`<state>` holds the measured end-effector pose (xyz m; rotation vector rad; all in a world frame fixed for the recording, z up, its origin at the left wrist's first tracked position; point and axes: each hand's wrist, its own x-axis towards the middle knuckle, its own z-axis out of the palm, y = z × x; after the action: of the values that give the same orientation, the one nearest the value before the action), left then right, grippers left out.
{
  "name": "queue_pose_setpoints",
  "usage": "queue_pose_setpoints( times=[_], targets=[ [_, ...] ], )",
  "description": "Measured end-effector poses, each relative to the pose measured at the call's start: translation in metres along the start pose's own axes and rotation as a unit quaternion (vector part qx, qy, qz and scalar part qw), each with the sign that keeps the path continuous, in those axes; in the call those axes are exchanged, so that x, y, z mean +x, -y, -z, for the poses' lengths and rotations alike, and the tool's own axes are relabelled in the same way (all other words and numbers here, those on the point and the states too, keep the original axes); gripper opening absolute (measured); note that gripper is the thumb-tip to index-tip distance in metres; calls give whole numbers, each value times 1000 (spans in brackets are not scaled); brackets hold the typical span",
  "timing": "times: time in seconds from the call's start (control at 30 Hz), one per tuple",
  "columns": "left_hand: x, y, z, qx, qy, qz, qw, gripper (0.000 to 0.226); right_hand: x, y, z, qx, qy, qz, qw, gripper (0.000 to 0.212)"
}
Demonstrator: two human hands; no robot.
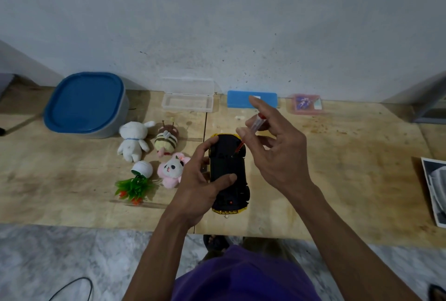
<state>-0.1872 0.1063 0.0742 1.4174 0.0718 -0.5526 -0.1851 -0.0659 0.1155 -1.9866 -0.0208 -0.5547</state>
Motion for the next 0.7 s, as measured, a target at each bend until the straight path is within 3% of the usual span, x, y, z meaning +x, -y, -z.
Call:
queue_pose_setpoints(
  times=[0.33,0.47,0.6,0.7],
  targets=[
    [2,10,-1,6,4,-1,1000,81,-6,-7,-4,0,6,-29,1000,60],
    [10,18,-1,20,-7,-11,1000,75,-9,-9,-2,69,-54,-80,993,55],
    [30,31,-1,89,-39,-28,995,65,-9,-13,15,109,-137,-126,976,54],
    [54,47,0,208,-69,-29,975,61,-12,-26,26,84,-141,-144,976,54]
  ],
)
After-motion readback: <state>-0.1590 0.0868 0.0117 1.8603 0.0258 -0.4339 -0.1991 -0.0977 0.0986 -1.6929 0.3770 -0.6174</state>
